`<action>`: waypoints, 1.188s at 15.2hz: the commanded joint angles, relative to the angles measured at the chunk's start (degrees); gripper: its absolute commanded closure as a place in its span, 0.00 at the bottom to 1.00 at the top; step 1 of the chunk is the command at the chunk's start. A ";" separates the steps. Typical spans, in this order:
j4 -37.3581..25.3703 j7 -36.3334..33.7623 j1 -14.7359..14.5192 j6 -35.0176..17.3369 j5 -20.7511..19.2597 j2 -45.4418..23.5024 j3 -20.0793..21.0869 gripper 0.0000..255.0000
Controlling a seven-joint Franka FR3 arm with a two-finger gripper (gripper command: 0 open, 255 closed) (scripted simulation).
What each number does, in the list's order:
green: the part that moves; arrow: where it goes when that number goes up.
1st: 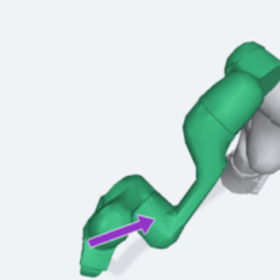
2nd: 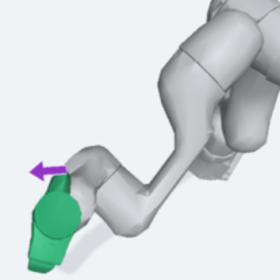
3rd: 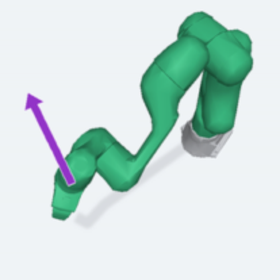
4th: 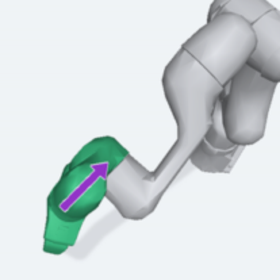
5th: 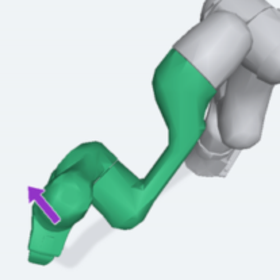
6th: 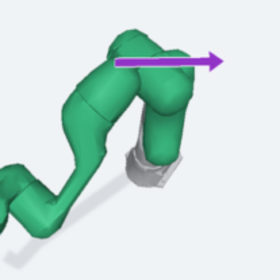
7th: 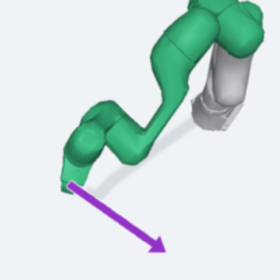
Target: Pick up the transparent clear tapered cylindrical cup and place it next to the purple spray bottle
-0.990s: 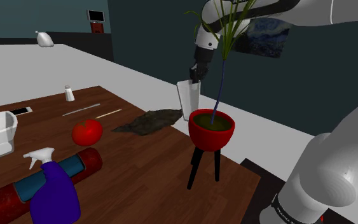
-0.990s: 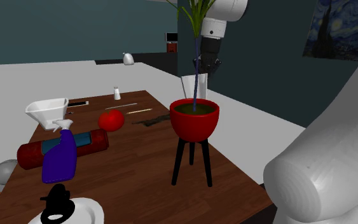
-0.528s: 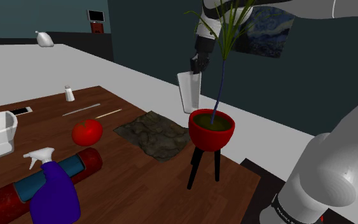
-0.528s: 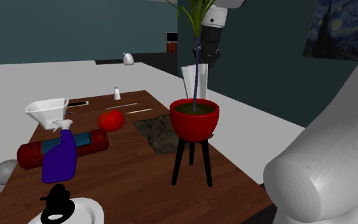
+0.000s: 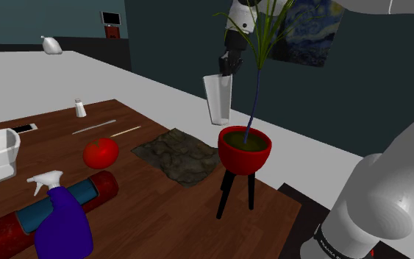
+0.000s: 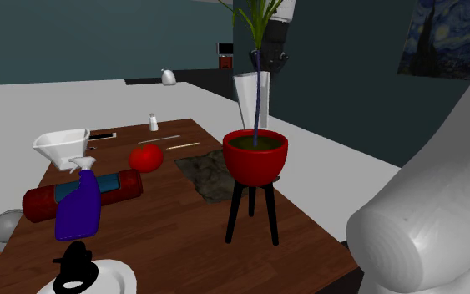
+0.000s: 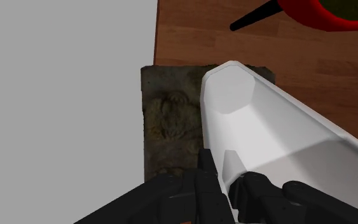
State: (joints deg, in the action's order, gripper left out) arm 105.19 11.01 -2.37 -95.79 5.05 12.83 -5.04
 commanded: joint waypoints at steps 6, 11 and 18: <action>3.49 -9.32 -3.49 -0.86 0.76 3.54 6.01 1.00; 4.27 -16.26 -6.01 -1.54 1.59 4.35 10.69 1.00; 2.65 -26.20 -9.48 -2.39 2.32 2.92 17.39 1.00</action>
State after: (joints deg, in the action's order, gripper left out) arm 107.93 -13.47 -11.26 -97.60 7.28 16.21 11.21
